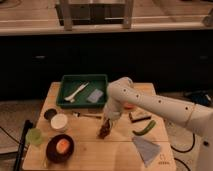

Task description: Place grapes in table surface

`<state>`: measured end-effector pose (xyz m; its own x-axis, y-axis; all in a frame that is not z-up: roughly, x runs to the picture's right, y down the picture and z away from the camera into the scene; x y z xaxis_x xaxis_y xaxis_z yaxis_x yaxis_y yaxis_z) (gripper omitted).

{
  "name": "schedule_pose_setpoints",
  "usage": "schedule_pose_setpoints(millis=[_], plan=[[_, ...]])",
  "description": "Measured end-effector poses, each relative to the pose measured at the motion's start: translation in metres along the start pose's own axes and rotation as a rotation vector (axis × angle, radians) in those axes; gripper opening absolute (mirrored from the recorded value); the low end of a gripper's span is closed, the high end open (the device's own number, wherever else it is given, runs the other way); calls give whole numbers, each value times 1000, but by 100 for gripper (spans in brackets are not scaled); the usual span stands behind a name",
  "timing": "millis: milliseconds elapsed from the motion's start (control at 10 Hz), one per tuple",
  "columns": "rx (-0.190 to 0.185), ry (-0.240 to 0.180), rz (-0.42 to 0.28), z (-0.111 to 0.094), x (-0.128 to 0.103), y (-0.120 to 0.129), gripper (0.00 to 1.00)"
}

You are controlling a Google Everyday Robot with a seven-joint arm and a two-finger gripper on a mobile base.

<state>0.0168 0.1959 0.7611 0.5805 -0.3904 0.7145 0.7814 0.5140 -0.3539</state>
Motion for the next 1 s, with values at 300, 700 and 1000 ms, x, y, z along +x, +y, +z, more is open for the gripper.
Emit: schedule_pose_setpoints(millis=[300, 700, 1000], plan=[[-12, -10, -30, -7, -12, -2, 0], [-20, -13, -84, -18, -33, -2, 0], [-25, -20, -114, -20, -44, 0, 0]])
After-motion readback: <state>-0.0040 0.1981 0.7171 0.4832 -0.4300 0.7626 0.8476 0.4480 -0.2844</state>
